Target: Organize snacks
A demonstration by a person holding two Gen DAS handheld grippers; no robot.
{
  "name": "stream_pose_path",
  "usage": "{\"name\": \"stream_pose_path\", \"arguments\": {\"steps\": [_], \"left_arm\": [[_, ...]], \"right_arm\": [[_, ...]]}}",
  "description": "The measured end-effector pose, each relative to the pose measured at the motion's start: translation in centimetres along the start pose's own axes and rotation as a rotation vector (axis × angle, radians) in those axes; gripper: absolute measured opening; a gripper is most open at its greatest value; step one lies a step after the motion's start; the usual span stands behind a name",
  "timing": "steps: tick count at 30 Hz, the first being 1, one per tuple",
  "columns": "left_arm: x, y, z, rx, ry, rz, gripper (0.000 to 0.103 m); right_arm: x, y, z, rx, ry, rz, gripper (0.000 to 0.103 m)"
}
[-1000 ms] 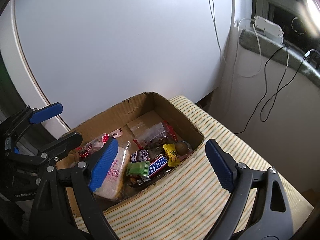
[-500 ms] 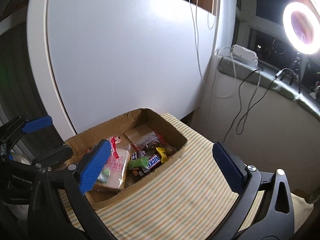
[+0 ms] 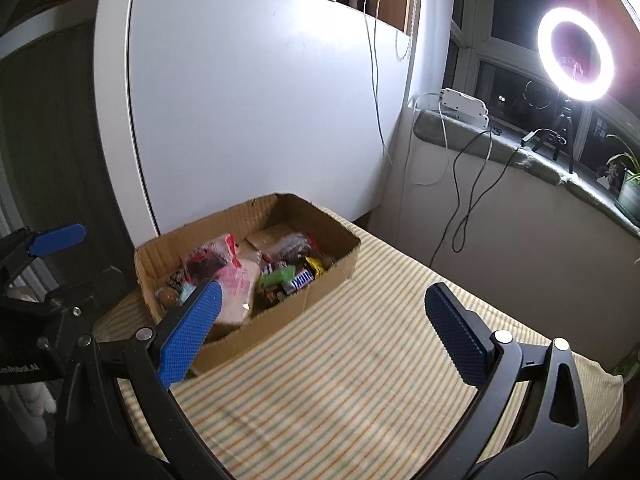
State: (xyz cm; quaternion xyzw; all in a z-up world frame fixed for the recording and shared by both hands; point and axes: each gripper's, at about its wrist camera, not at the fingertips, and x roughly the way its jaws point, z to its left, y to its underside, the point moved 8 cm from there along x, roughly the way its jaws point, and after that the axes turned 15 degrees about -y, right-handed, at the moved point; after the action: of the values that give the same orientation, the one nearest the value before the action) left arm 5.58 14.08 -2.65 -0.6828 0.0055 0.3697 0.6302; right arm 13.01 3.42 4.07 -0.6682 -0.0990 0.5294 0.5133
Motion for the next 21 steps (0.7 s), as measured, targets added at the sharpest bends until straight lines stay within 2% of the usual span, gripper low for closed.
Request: {"name": "stream_pose_path", "arguments": {"steps": [21], "left_arm": [[-1.2,1.1,1.0,-0.003,-0.051,0.000,0.083]], "right_arm": [[-0.8,1.4,0.8,0.001,-0.012,-0.004,0.103]]}}
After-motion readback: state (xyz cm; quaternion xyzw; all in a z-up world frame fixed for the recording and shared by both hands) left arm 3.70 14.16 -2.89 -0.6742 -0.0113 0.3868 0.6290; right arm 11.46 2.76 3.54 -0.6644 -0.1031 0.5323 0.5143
